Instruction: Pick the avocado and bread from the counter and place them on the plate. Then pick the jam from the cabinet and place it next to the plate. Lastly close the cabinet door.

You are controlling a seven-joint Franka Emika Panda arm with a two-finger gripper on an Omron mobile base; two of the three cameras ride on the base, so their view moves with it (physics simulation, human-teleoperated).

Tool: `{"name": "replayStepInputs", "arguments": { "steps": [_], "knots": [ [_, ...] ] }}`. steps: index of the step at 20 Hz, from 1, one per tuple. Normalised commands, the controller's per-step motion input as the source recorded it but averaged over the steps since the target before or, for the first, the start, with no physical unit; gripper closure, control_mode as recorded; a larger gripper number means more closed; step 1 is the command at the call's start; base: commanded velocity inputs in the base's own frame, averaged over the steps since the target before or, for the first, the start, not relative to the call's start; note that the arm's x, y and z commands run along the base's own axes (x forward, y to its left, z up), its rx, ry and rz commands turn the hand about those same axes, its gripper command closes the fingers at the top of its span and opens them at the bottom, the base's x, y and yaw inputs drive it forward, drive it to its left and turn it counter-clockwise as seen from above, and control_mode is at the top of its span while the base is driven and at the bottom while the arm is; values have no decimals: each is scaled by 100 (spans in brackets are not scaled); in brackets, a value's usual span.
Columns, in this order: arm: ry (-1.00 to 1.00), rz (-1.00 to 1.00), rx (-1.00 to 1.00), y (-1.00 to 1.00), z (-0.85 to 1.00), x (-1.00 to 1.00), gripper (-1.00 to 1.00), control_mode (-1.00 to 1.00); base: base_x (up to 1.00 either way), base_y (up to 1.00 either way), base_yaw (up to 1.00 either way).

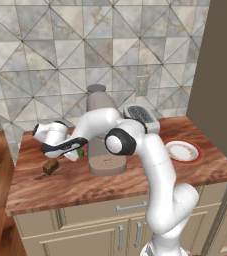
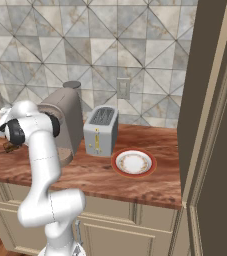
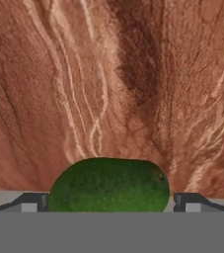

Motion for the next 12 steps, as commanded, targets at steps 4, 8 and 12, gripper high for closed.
{"name": "replayStepInputs", "arguments": {
  "steps": [4,8,12],
  "knots": [
    [0,-3,0,-10,-13,0,-100,-100,0,0,0],
    [0,-3,0,-9,-21,0,-100,-100,0,0,0],
    [0,-3,0,0,-25,0,-100,-100,0,0,0]
  ]
}}
